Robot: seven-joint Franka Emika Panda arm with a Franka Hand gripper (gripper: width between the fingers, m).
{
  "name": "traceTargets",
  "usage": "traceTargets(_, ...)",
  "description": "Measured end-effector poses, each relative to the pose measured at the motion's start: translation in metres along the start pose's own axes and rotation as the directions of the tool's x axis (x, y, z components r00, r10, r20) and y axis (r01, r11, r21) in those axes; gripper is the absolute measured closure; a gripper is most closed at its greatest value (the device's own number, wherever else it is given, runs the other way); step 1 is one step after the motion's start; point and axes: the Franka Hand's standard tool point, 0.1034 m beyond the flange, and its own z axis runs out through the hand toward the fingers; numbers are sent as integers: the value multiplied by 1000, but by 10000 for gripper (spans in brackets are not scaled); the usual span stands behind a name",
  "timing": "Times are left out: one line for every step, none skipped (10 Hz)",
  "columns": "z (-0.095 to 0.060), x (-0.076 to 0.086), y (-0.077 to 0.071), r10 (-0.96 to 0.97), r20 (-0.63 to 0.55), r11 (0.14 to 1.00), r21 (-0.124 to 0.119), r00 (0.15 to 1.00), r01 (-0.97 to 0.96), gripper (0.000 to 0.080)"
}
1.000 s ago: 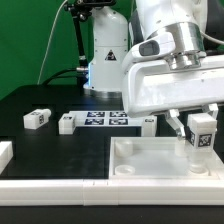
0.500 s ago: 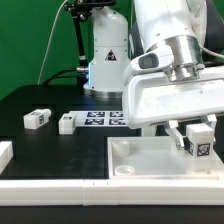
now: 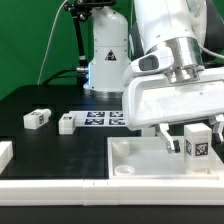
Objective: Assemble one leg
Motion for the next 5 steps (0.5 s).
traceTargets(0,0,0,0,0,1000,0,1000,0,161)
traceTargets(0,0,0,0,0,1000,0,1000,0,161)
traceTargets(0,0,0,0,1,1000,0,1000,0,151)
traceTargets(0,0,0,0,1,1000,0,1000,0,151)
traceTargets(0,0,0,0,0,1000,0,1000,0,150)
